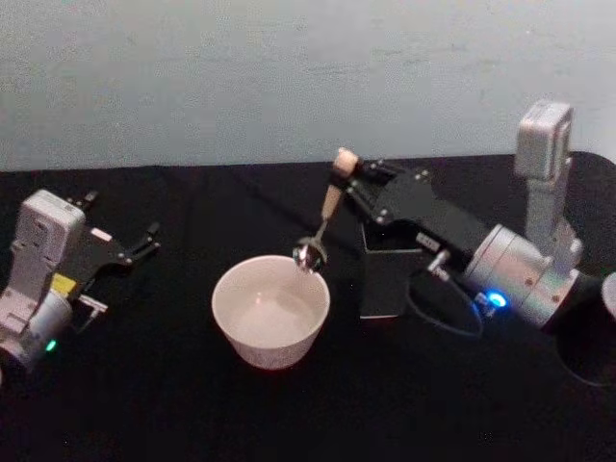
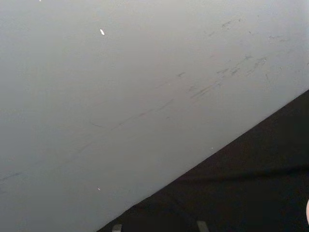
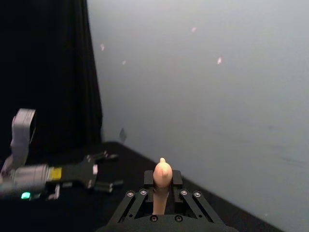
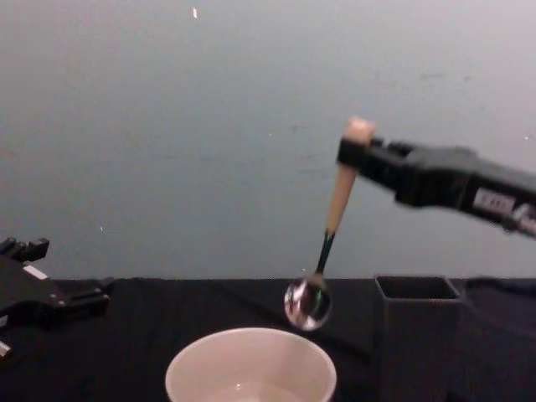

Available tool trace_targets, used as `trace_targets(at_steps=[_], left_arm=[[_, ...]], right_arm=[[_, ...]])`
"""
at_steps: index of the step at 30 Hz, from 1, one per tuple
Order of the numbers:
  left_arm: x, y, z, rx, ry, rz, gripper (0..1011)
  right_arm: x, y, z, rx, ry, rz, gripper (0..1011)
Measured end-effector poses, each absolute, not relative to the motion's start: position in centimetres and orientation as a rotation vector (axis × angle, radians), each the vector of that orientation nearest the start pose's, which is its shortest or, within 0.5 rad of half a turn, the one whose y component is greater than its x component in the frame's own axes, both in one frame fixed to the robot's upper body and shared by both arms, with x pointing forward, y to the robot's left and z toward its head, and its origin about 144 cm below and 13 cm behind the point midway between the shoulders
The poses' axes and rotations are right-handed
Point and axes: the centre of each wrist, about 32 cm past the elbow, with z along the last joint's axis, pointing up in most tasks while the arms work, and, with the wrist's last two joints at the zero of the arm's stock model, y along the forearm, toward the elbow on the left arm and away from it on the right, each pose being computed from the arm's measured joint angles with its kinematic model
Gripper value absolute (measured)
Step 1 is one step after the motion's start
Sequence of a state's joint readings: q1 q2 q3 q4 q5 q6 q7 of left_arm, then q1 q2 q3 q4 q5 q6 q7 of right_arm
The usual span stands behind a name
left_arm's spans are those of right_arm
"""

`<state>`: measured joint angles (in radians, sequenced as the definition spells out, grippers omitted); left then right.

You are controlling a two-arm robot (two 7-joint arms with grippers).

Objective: Pick up the stirring spoon with one hand, stir inside the cup, then place it back in its original position.

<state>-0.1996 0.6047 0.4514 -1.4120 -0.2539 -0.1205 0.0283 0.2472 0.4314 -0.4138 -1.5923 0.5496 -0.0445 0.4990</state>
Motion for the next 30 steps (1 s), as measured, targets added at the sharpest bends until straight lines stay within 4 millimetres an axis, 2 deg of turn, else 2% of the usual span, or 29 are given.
trace_targets(at_steps=[10,20,30], left_arm=[[48.9,31.0,114.0,0.304,-0.285,1.248,1001],[48.9,31.0,114.0,0.304,-0.285,1.248,1001],[48.9,31.0,114.0,0.304,-0.285,1.248,1001]], right_arm=[[50.0,-22.2,118.6,0.047,-0.073,-0.607,213],[49.9,-21.4,117.7,0.003,-0.071,-0.546,213],[50.3,-19.8,116.8,-0.018,-0.047,-0.503,213]])
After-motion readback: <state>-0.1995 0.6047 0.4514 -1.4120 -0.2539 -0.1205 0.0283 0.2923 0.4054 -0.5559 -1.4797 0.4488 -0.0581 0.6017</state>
